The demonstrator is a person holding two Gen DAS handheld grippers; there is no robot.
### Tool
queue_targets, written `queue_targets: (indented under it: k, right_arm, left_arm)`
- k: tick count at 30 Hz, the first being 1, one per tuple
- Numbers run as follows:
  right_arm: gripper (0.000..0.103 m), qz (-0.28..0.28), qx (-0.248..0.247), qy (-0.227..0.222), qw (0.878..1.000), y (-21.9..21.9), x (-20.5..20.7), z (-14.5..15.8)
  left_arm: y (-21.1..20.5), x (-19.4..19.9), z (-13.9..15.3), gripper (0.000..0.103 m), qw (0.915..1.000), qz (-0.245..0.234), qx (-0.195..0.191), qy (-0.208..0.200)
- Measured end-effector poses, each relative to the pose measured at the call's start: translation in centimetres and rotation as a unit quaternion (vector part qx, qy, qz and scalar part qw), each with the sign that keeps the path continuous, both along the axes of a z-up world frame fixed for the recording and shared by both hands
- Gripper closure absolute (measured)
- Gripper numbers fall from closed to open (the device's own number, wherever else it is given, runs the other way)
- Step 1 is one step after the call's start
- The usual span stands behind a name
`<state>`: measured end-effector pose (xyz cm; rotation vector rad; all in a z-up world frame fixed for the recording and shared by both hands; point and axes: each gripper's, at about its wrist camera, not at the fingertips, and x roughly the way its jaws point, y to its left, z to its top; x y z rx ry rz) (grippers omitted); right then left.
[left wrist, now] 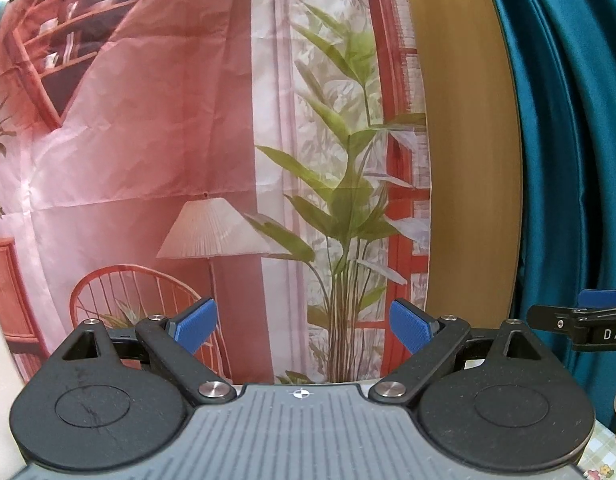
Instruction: Organize plates and bowls
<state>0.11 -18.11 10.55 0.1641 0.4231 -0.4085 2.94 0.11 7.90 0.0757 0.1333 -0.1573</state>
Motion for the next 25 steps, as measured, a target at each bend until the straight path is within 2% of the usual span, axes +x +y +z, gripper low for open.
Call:
queue_targets:
  k: [25]
  right_arm:
    - [0.0,-0.001,-0.001,0.0,1.0,0.0,-0.49,0.07]
  left_arm:
    - [0.73,0.53,-0.3,0.008,0.9998,0.008,-0.012,0.011]
